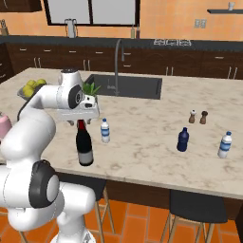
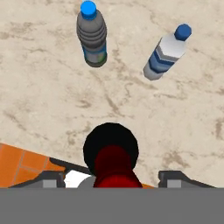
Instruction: Move the plastic bottles in the middle to the plastics group, and the glass bottles in the middle to the glass group.
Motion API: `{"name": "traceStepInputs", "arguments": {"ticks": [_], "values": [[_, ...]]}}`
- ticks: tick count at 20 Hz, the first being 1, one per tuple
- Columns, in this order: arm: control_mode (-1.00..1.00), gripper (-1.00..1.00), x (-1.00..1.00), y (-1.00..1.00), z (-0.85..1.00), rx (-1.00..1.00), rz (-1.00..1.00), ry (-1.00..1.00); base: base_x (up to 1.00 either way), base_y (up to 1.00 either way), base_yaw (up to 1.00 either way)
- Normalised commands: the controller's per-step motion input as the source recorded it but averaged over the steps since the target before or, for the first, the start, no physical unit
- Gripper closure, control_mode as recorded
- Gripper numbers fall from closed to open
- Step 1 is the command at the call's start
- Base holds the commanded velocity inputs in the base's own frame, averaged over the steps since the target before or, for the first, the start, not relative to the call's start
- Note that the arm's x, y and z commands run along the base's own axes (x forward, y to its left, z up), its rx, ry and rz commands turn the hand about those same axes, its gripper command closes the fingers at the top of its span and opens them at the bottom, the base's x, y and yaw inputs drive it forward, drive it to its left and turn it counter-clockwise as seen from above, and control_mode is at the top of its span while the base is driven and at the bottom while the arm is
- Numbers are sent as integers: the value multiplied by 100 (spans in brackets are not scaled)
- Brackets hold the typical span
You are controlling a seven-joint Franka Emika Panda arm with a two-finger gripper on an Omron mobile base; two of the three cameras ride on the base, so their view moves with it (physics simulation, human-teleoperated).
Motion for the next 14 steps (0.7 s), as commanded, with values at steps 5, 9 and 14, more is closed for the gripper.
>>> {"name": "traceStepInputs", "arguments": {"ticks": [5, 9, 14], "values": [[-100, 100, 0, 0, -16, 0, 2, -1, 0, 0, 0], [-100, 100, -12, 0, -4, 0, 15, -1, 0, 0, 0], [-100, 100, -37, 21, 31, 0, 17, 1, 0, 0, 0]]}}
